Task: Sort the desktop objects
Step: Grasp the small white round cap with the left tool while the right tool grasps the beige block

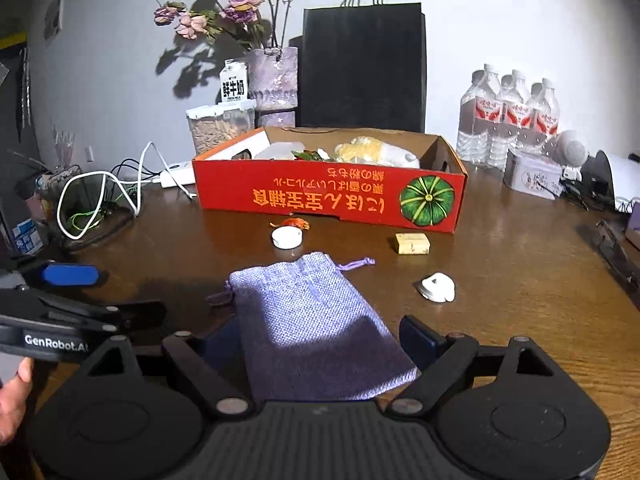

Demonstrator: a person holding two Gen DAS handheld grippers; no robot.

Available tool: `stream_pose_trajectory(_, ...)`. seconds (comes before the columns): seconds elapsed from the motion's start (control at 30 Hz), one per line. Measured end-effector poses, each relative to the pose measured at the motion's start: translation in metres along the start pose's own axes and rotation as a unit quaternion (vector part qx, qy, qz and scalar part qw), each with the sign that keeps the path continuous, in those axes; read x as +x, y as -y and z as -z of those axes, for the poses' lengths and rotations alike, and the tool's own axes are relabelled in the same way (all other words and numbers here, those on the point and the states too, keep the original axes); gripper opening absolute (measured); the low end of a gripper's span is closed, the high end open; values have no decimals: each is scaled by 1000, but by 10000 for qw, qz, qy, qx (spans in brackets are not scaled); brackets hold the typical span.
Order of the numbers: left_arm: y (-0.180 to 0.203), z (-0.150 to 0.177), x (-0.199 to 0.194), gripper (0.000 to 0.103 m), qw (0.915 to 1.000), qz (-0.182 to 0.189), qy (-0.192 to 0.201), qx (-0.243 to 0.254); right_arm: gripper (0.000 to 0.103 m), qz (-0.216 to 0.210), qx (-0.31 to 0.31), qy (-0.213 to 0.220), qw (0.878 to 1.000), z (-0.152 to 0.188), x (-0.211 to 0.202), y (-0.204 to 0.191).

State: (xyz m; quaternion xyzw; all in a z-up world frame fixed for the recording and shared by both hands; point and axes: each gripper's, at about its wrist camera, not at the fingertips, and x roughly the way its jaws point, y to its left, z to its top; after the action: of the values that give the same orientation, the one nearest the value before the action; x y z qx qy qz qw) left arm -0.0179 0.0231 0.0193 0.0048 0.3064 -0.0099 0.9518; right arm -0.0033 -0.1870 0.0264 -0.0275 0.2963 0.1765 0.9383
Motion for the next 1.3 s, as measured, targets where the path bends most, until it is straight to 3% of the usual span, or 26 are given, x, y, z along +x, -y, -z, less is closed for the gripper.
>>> stream_pose_trajectory(0.4, 0, -7, 9, 103, 9999, 44, 8, 112, 86, 68, 37, 78, 9999, -9, 4, 10)
stream_pose_trajectory(0.87, 8, -59, 61, 101, 9987, 373, 166, 319, 85, 80, 30, 111, 9999, -47, 39, 33)
stream_pose_trajectory(0.93, 12, -68, 77, 95, 9981, 488, 90, 353, 84, 91, 23, 123, 9999, -51, 44, 36)
stream_pose_trajectory(1.0, 18, -77, 94, 73, 9969, 669, -48, 419, 84, 158, -3, 102, 9998, -53, 49, 38)
stream_pose_trajectory(1.23, 39, -83, 128, 53, 9911, 1109, -444, 594, 80, 332, 78, -6, 9994, -62, 65, 54)
stream_pose_trajectory(1.3, 43, -81, 131, 30, 9921, 974, -398, 689, 80, 310, 72, -12, 9995, -64, 69, 57)
